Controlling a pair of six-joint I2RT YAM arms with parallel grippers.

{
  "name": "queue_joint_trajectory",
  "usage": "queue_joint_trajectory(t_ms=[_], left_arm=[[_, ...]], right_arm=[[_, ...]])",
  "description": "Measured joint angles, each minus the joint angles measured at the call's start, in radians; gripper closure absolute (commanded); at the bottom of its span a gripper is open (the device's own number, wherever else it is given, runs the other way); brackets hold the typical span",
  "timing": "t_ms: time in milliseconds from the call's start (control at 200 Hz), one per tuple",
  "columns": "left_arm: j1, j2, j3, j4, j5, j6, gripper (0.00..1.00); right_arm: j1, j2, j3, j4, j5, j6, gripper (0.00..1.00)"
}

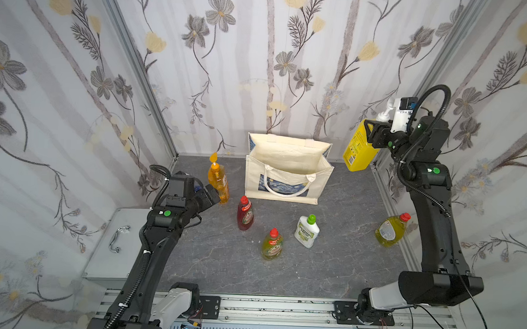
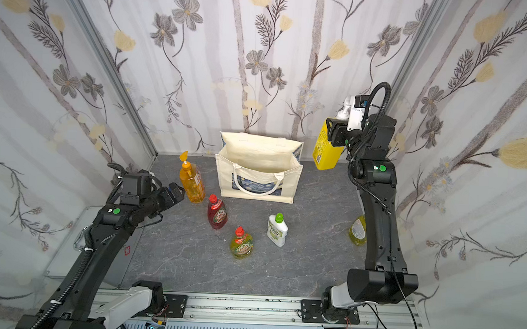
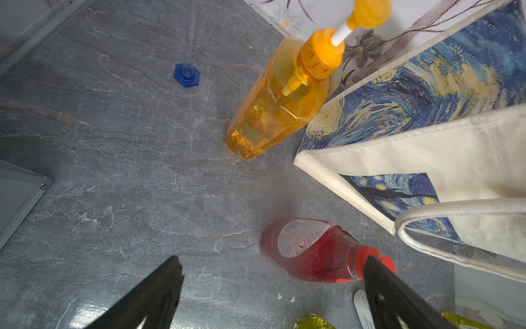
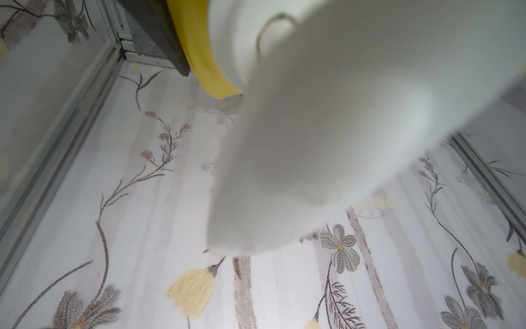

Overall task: Pack dish soap into the shopping bag
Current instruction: Pick up the bottle of dish soap at the center of the board.

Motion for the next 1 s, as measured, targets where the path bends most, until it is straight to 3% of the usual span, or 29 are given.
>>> queue_joint_trajectory(t_ms=[250,704,999], left_arm=[[0.000,-0.006,0.000,0.000,0.000,0.000,0.00],[0.000,-0.027,-0.002,0.000,0.003,0.001,0.00],[0.000,-0.058,-0.033,-0.008,0.002,0.006,0.00]], right_arm=[[0.046,0.059,0.176,-0.115,0.023,0.011,0.67],[0.195,0.167,0.371,-0.147,0.037,0.063,0.67],[0.277,0.246,0.408,-0.119,0.057,0.122,0.67]])
